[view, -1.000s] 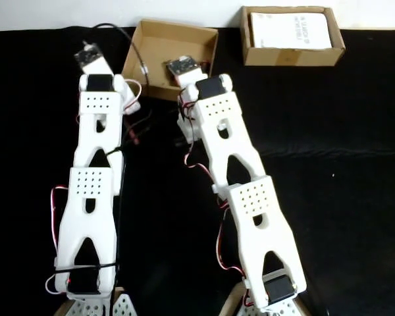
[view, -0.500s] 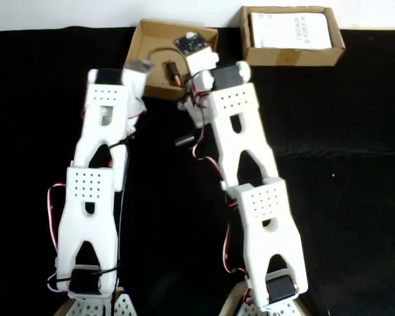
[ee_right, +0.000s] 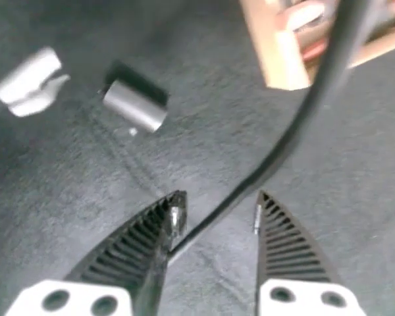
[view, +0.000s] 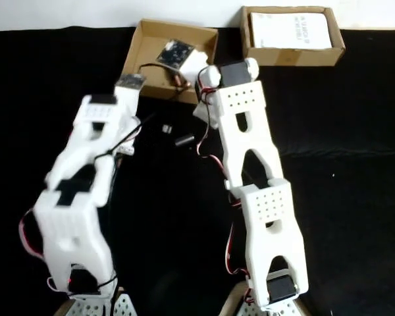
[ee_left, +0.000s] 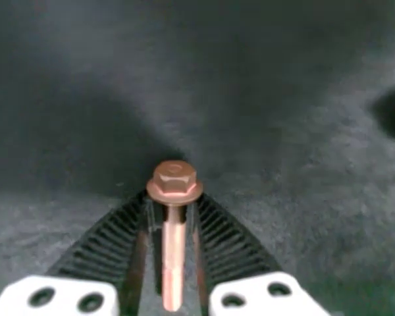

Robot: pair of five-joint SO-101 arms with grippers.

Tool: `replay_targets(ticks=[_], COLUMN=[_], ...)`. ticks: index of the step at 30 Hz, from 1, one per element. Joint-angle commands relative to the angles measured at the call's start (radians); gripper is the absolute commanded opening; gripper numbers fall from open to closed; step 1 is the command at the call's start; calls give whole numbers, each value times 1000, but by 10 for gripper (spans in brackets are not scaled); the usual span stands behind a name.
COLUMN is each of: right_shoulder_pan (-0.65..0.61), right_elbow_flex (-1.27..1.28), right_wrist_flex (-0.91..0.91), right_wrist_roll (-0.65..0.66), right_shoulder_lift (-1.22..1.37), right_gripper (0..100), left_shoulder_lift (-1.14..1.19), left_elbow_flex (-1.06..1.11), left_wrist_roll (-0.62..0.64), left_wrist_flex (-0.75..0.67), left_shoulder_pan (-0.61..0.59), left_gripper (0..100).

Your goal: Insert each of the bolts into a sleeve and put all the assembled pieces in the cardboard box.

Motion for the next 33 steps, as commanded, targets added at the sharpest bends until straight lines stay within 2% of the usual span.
replay_targets(ticks=[1, 3, 7, 14, 18, 21, 33], right_shoulder_pan=[-35, -61, -113, -104, -96, -101, -142], right_elbow_flex=[122, 205, 282, 348, 340, 340, 349], right_wrist_flex=[8, 7, 5, -117, -248, -329, -437], right_wrist_roll=[31, 87, 206, 423, 453, 463, 517], right_shoulder_lift=[-127, -157, -165, -94, 7, 50, 87], right_gripper=[173, 173, 173, 173, 173, 173, 173], left_shoulder_lift=[-193, -216, -216, -214, -217, -217, -216], left_elbow_flex=[186, 220, 220, 220, 220, 220, 220], left_wrist_roll=[110, 161, 181, 183, 187, 249, 258], left_wrist_flex=[-250, -305, -305, -305, -305, -307, -307], left_shoulder_pan=[-137, -186, -193, -205, -216, -232, -239], left_gripper=[8, 8, 8, 8, 9, 9, 9])
